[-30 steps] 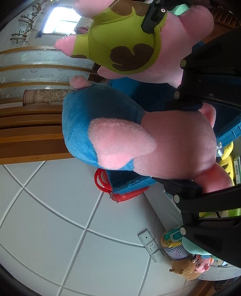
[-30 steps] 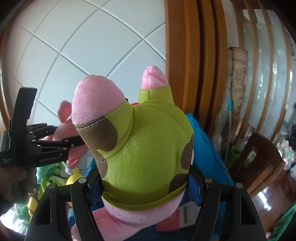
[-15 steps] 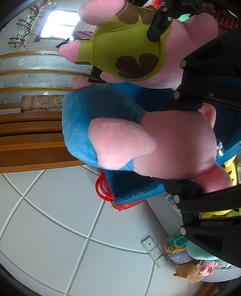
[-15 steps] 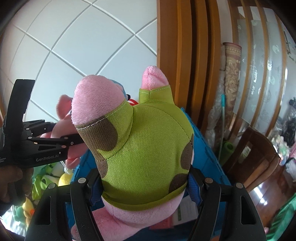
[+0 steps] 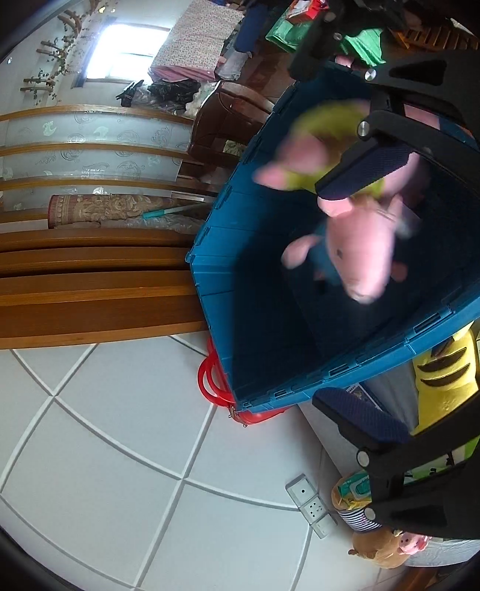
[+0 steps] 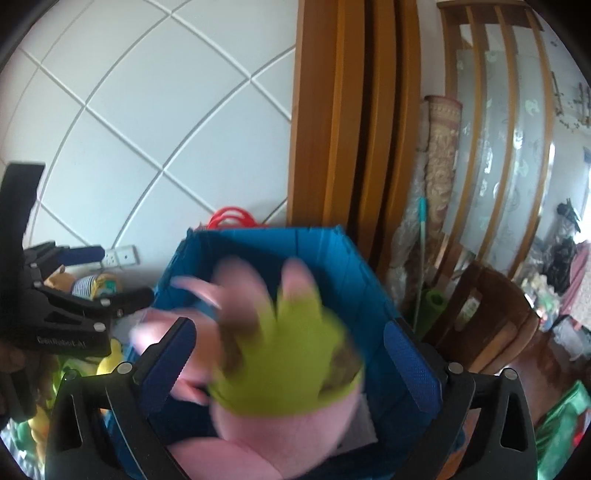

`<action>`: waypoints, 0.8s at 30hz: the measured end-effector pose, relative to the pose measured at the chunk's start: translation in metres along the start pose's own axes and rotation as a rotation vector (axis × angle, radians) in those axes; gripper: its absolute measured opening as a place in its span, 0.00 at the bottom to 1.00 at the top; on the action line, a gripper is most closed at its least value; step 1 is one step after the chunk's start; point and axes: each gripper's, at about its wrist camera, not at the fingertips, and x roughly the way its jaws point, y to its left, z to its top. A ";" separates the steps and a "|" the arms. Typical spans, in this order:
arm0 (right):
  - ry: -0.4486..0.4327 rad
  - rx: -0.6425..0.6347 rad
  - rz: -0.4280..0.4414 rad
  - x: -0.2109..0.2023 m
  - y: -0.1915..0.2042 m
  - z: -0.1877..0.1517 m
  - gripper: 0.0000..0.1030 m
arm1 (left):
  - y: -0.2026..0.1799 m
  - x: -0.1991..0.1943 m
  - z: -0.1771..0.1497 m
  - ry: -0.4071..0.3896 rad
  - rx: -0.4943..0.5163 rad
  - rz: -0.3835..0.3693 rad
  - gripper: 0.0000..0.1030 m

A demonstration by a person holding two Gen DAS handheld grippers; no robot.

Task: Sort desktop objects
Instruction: 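Open both tools over the blue crate to drop the pig and starfish plush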

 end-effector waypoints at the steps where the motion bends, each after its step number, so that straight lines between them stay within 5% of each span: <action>1: -0.006 0.002 -0.001 -0.002 -0.001 0.001 1.00 | 0.000 0.000 0.000 0.001 -0.002 0.000 1.00; 24: -0.005 -0.032 0.031 -0.025 0.020 -0.004 1.00 | 0.024 -0.040 -0.021 -0.027 -0.046 0.023 1.00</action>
